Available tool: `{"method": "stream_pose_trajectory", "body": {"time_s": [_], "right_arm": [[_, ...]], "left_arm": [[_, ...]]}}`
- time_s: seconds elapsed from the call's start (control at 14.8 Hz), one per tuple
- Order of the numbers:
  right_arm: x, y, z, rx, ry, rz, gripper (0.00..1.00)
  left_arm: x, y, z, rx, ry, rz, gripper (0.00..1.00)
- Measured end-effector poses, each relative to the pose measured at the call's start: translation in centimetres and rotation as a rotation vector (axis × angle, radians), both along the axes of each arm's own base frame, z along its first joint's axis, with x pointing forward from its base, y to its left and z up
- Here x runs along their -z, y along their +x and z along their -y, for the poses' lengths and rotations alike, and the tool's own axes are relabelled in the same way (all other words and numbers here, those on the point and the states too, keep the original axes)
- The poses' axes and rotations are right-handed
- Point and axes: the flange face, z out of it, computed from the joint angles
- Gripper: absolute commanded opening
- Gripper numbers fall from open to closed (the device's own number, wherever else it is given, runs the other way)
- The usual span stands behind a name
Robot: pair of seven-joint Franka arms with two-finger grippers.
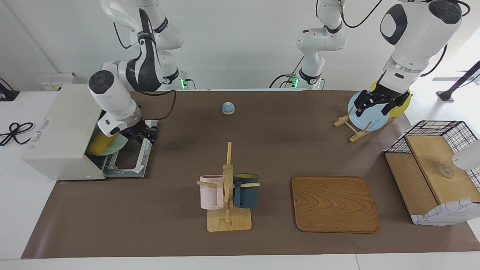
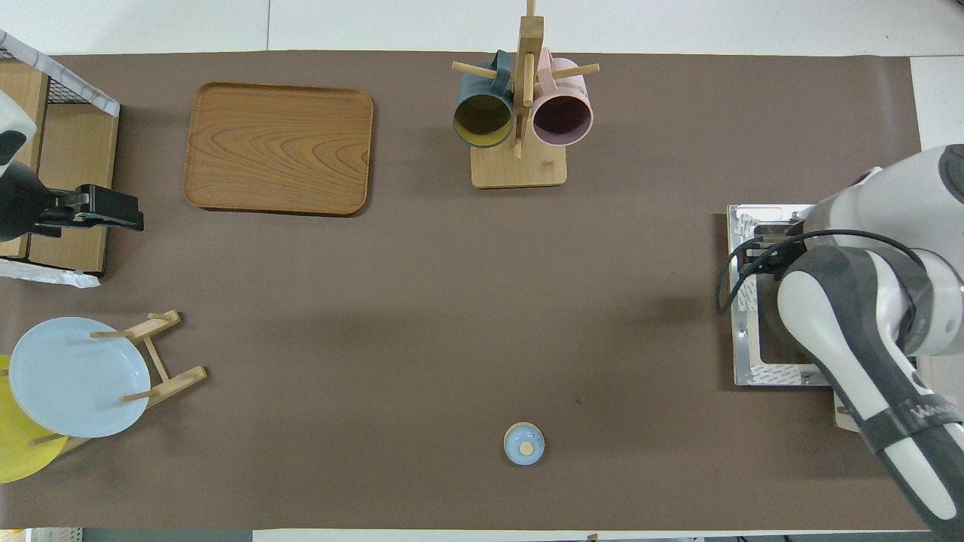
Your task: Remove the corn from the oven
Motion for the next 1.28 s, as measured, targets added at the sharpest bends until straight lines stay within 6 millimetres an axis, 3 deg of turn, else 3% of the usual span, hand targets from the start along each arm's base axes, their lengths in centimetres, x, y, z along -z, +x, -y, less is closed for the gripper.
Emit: {"method": "stream_pose_trajectory", "body": {"time_s": [0.2,0.74,0.81,0.94,1.01,1.28], "right_arm": [[-0.1,-0.8,3.6,0.051,-0.021,-0.018,0.48],[2.7,-2.3,4.1,0.064,-0.02,-0.023,0.44],[3.1,-2.6,4.4,0.07,-0.02,-0.021,0.41],[3.5,-3.2,4.8,0.078,-0.02,-0.02,0.22],[3.7,-3.5,5.1,0.078,-0.019,-0.023,0.02],[3.2,-3.9,5.0,0.034,-0.02,-0.017,0.0]], "left_arm": [[0.0,0.0,0.0,0.0,0.0,0.0,1.0],[0.0,0.0,0.0,0.0,0.0,0.0,1.0],[0.0,0.0,0.0,0.0,0.0,0.0,1.0],[0.0,0.0,0.0,0.0,0.0,0.0,1.0],[0.0,0.0,0.0,0.0,0.0,0.0,1.0],[0.0,0.0,0.0,0.0,0.0,0.0,1.0]]}}
